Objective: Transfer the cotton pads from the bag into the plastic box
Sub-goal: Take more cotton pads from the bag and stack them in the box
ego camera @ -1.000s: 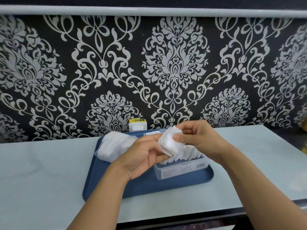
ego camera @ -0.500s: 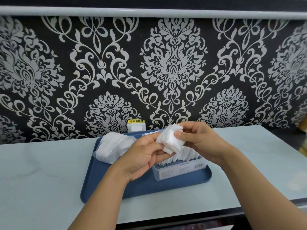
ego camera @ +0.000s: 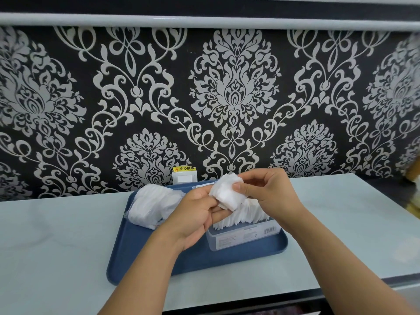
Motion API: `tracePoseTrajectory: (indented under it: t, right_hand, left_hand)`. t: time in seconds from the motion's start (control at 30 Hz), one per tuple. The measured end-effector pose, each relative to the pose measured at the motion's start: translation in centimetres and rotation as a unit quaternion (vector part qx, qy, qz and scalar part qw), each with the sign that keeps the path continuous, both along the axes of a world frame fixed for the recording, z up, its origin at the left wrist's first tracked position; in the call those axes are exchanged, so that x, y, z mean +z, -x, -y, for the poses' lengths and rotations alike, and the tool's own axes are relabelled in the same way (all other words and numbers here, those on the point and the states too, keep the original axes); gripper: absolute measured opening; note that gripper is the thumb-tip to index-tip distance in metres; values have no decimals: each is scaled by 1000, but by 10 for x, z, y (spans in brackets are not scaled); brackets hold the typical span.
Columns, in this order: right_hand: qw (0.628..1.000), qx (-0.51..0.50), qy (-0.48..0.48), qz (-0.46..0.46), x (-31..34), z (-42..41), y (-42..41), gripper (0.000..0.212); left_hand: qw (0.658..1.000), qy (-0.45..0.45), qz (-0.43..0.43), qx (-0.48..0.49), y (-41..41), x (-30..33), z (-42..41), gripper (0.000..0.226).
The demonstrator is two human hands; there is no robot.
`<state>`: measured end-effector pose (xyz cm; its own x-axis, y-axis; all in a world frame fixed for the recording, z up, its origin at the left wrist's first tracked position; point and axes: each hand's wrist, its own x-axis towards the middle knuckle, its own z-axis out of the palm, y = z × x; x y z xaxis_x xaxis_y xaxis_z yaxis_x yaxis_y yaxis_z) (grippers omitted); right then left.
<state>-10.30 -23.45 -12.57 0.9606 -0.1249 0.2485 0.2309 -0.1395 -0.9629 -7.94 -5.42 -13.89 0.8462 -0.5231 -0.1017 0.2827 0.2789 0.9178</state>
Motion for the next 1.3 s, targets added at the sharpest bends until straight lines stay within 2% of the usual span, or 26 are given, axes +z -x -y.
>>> tracePoseTrajectory:
  t: [0.23,0.57,0.7,0.8,0.93,1.0,1.1,1.17,1.3]
  right_hand:
    - [994,43,-77,-63,1,6,-2,13]
    - [959,89,-212,-165,4,7,-3,20]
    - [971,48,-180,-149,2,2,-4,9]
    - [991,-13,-105,-85,0,-6,-3,8]
    - [997,-69,-27,-2,-1,-12,-3,9]
    - [997,-57,-59,7,2,-11,-3,11]
    - [987,42,-151,-33,7,-6,-1,13]
    - [987,81,-129,-60,7,-5,-1,11]
    - [993,55,-72,-71,2,-7,-5,10]
  left_hand:
    - [998,21,18,-48,3,4,-6,39]
    - [999,-4,36,-29,0,3,-11,33]
    - [998,-44,49,13,-1,0,-7,32]
    - [995,-66,56,40,-1,-2,-1,36]
    - [994,-59,33,80,-2,-2,1,38]
    - [993,-59,25,95,-4,-3,-2,38]
    - [994,-66,33,84,-4,-1,-6,36]
    - [994,-79,56,54,-3,0,-7,31]
    - [994,-79,73,15,2,2,-5,30]
